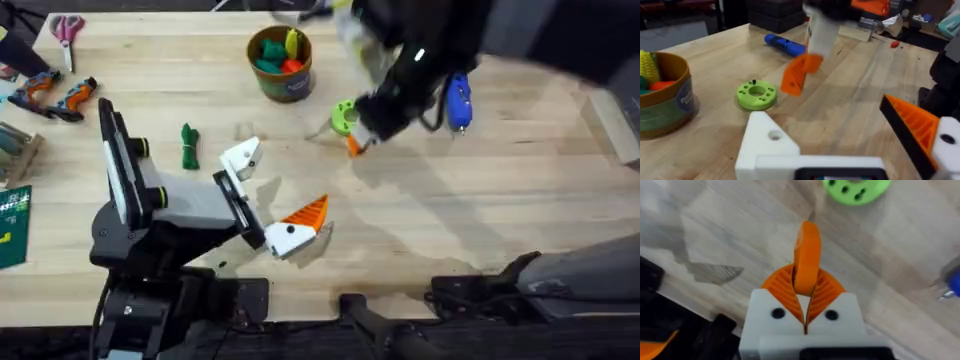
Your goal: Pick up the gripper from the table and insert it into the empty holder that is missing its gripper. Then pick up a screw, insert it into the mounting hole, and use the screwdriver to tighten it. Finally, clean up the table by picking up the vegetable and placing it into the bucket.
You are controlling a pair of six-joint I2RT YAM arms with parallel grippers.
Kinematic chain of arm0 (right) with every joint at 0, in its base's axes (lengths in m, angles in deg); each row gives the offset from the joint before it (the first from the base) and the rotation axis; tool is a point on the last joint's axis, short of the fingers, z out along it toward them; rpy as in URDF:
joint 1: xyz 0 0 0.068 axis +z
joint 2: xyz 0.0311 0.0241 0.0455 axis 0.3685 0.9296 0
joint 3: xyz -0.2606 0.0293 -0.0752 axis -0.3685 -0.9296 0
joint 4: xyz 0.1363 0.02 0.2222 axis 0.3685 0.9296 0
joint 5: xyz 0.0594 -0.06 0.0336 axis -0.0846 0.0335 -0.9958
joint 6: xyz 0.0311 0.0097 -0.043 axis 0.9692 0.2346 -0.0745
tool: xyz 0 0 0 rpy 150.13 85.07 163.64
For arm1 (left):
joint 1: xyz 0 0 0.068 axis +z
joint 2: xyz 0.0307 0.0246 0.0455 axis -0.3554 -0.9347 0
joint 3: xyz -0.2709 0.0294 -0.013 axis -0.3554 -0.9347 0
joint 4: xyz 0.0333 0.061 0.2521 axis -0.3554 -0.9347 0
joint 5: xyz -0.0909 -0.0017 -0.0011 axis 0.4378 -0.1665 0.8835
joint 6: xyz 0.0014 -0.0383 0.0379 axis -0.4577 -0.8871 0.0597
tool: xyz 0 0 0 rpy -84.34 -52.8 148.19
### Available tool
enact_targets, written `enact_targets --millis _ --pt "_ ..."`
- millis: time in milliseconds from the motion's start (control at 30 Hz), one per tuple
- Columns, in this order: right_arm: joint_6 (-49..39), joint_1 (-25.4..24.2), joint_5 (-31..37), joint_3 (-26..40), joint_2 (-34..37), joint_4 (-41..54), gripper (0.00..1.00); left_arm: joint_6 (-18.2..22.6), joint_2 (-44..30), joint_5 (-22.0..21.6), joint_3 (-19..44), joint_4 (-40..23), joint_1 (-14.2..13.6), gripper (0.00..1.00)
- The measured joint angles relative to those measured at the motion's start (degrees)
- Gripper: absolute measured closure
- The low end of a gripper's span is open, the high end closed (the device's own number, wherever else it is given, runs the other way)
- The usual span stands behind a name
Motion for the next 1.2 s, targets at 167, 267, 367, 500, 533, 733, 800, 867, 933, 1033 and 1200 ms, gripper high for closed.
enact_targets --millis 167,267,367,500,533,733,800,867,933,1033,1200 --pt "-4.5 -4.3 -10.0 7.2 -5.8 2.5 0.990 0.0 0.0 0.0 0.0 0.0 0.0 0.015" --pt "-8.3 -7.5 -19.3 7.3 -6.2 5.8 0.990 0.0 0.0 0.0 0.0 0.0 0.0 0.015" --pt "-13.0 -10.8 -28.4 6.7 -5.8 7.9 0.991 0.0 0.0 0.0 0.0 0.0 0.0 0.016" --pt "-19.6 -14.2 -40.2 2.6 -5.8 8.0 0.991 0.0 0.0 0.0 0.0 0.0 0.0 0.015" --pt "-21.4 -14.8 -43.2 0.9 -5.8 7.7 0.991 0.0 0.0 0.0 0.0 0.0 0.0 0.016" --pt "-28.0 -17.5 -58.1 -10.0 -4.1 1.3 0.991 0.0 0.0 0.0 0.0 0.0 0.0 0.016" --pt "-28.8 -17.9 -62.4 -12.8 -2.3 -0.8 0.991 0.0 0.0 0.0 0.0 0.0 0.0 0.015" --pt "-29.4 -18.0 -66.3 -14.9 -0.2 -2.3 0.991 0.0 0.0 0.0 0.0 0.0 0.0 0.015" --pt "-29.6 -18.0 -69.6 -16.0 2.2 -2.8 0.991 0.0 0.0 0.0 0.0 0.0 0.0 0.015" --pt "-29.7 -18.0 -74.1 -16.4 5.9 -3.5 0.991 0.0 0.0 0.0 0.0 0.0 0.0 0.016" --pt "-29.8 -17.7 -80.3 -16.4 11.0 -3.8 0.992 0.0 0.0 0.0 0.0 0.0 0.0 0.014"
